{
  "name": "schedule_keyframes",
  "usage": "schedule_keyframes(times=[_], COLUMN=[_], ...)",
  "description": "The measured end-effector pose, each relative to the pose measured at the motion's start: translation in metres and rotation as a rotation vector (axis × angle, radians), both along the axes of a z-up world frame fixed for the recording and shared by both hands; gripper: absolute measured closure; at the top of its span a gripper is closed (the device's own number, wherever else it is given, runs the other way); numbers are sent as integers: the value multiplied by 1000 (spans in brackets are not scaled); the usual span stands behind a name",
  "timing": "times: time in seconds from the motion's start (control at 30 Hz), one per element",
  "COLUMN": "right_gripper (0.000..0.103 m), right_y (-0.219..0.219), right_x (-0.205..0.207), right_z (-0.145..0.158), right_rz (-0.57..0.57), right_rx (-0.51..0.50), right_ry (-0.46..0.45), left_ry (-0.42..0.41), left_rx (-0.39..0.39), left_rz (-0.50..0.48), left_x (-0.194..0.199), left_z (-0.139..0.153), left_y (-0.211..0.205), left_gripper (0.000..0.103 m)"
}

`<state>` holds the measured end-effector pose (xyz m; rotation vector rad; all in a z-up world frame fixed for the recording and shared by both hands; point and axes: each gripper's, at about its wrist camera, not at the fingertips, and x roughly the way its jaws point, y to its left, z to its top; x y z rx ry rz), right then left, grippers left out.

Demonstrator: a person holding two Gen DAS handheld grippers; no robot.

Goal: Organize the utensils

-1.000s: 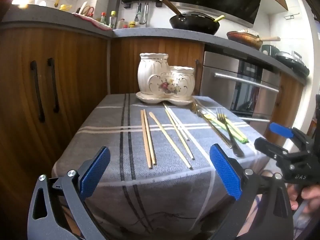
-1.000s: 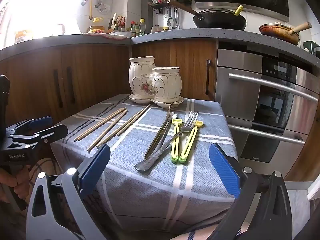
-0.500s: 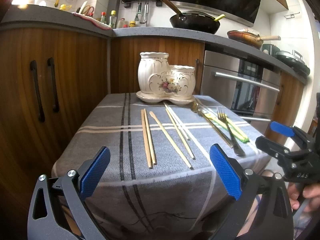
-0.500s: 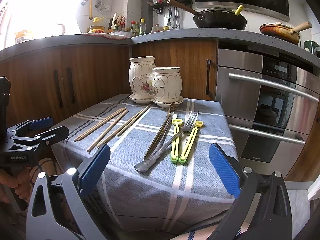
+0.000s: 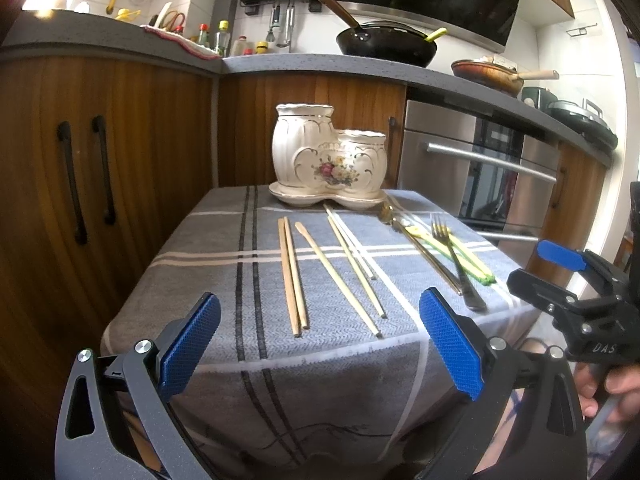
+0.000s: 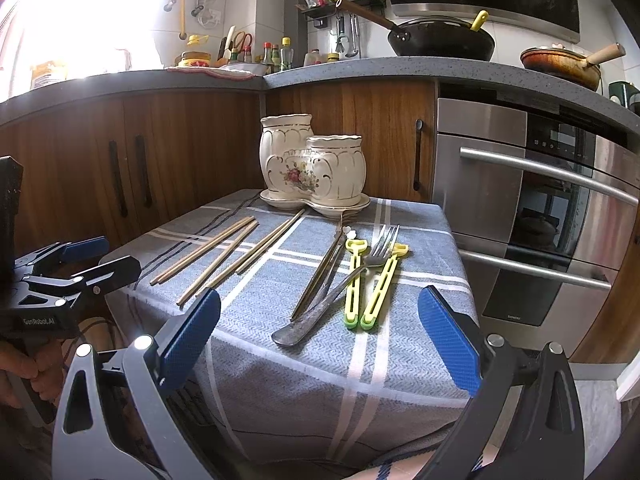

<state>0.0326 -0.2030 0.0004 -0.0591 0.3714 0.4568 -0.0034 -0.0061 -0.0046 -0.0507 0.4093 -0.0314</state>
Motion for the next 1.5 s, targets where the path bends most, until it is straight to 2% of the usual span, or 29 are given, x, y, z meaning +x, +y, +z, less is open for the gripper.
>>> schedule_keyframes(times=[1.5], right_gripper=[6], right_y=[-2], right_x=[2], right_z=[0], right_rz=[-7], right_rx=[24], right_ry=[24], left_ry=[7], left_rx=[-11], left_rz=[-1], left_x=[2], left_z=[-2], left_y=[-1], left_gripper=[4])
